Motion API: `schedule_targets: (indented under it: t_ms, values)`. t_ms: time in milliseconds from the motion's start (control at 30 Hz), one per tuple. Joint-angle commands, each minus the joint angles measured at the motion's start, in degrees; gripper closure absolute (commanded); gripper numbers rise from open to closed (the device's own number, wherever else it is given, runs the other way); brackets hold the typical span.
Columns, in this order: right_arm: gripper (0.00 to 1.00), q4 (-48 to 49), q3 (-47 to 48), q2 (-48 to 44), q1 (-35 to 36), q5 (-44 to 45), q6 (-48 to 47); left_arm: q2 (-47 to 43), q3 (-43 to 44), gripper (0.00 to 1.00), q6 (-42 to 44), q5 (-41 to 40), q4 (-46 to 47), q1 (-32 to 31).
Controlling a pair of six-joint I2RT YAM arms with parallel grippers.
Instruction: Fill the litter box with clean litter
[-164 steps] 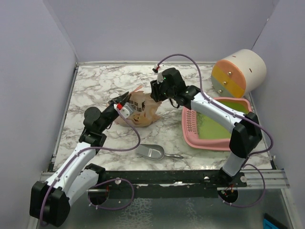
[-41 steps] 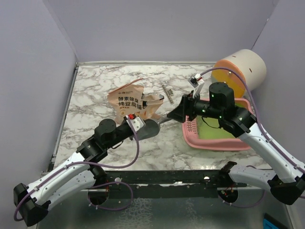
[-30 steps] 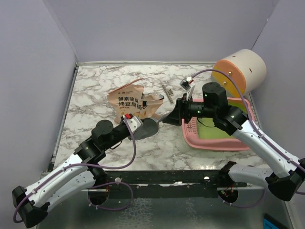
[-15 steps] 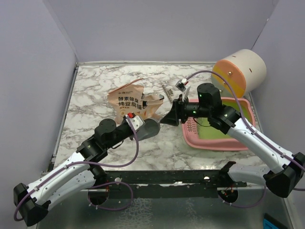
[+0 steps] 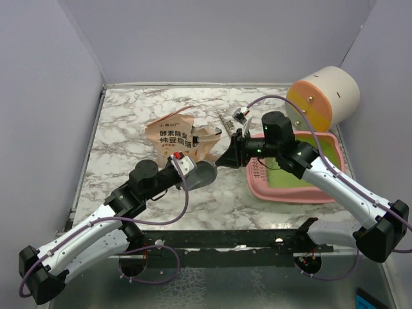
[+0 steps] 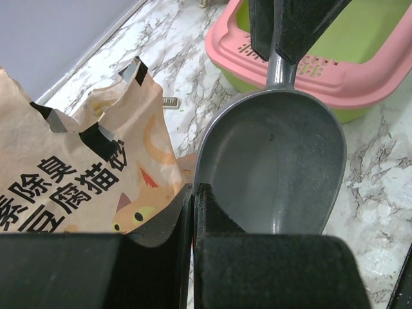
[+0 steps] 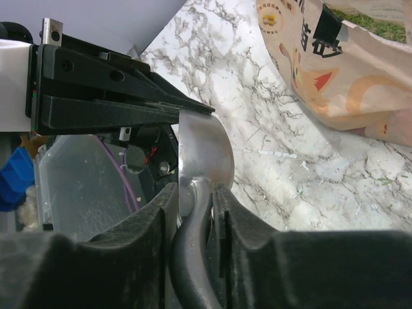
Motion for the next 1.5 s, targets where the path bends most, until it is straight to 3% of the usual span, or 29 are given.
schedule_targets:
  t_ms: [0,367,500,600,700,867,1067,1300,1467]
  values:
    - [0.74,1.9,0.1,0.2,0.1,-2.8,-0.8,-0.2,1.9,1.00,-0.9,1.2,1.9,0.0]
    - [0.66,0.3,-1.2,0.4,0.2,-4.8,-2.6,0.5,2.0,1.00,-1.3,1.4,1.9,0.1]
    - [0.77,0.2,-1.6,0.3,0.1,-5.2,-3.0,0.7,2.0,1.00,-1.4,1.5,1.8,0.0]
    - [0.79,-0.5,-1.6,0.4,0.1,-5.2,-3.3,0.8,2.1,1.00,-1.5,1.4,1.8,0.1]
    - [0.77,-1.1,-1.6,0.4,0.1,-5.3,-3.7,0.9,2.0,1.00,-1.5,1.5,1.8,0.1]
    - [0.63,-1.7,-1.8,0.5,0.1,-5.6,-4.3,1.1,2.0,1.00,-1.6,2.0,1.8,0.1]
    - [0.62,-2.2,-2.0,0.2,0.1,-8.1,-5.5,1.2,2.1,1.00,-1.9,4.3,1.8,0.0]
    - [0.66,-1.6,-2.9,-0.9,0.1,-8.6,-5.7,2.7,3.3,1.00,-2.7,11.0,0.4,0.3]
    - [0.78,-1.4,-3.2,-1.2,0.1,-8.7,-5.7,3.2,3.7,1.00,-3.1,12.9,0.1,0.9]
